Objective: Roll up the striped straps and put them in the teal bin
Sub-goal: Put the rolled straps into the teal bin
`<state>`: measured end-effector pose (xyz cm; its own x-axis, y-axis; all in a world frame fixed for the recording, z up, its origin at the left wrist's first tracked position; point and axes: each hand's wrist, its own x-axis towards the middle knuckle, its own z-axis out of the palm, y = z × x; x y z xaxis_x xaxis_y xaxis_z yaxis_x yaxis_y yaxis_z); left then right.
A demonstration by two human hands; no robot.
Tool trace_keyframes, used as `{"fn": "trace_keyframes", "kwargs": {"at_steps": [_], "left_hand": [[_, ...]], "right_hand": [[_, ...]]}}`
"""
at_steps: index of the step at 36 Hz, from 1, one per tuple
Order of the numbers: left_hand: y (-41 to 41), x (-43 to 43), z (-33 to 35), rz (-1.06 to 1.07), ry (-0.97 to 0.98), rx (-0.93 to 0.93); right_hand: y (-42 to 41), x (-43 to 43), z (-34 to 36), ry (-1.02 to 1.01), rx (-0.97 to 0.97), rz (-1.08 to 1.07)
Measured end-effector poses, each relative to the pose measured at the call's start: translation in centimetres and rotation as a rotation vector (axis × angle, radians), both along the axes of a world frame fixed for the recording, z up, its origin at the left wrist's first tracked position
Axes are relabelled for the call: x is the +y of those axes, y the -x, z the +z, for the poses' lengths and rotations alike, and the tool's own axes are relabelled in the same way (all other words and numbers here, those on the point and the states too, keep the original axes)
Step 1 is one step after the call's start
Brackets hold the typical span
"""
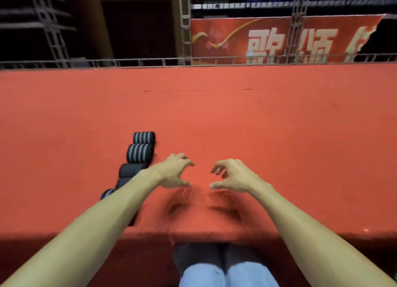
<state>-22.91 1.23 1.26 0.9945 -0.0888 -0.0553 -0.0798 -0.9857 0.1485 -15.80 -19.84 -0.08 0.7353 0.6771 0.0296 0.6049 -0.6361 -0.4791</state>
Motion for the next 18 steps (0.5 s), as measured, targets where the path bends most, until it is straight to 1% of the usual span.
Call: {"fn": "trace_keyframes", "kwargs": {"at_steps": [1, 2, 3, 6, 9, 15, 18], "left_hand": [[1.2, 1.6, 0.4, 0.035, -0.039, 0.027], [2.4, 3.3, 0.6, 0.105, 0.001, 0.044], [3.5, 4.4, 0.7, 0.150, -0.016, 0.066], [6.3, 7.6, 0.9, 0.177, -0.055, 0.043], [8.7, 10.7, 0.2, 0.211, -0.076, 0.059], [11.1, 12.2, -1.1, 0.196, -0.067, 0.142], [11.3, 12.3, -1.7, 0.260, -0.013, 0.167]], "right_hand": [[0.7, 1.6, -0.1, -0.016, 0.007, 0.035], [1.3, 3.1, -0.3, -0.037, 0.015, 0.066], [2.0, 4.5, -0.4, -0.059, 0.024, 0.093], [3.9, 8.0, -0.9, -0.109, 0.046, 0.166], [5.9, 10.5, -1.3, -0.157, 0.067, 0.217], [8.2, 13.2, -2.3, -0.223, 0.113, 0.243], [8.8, 13.9, -2.8, -0.239, 0.131, 0.256]]}}
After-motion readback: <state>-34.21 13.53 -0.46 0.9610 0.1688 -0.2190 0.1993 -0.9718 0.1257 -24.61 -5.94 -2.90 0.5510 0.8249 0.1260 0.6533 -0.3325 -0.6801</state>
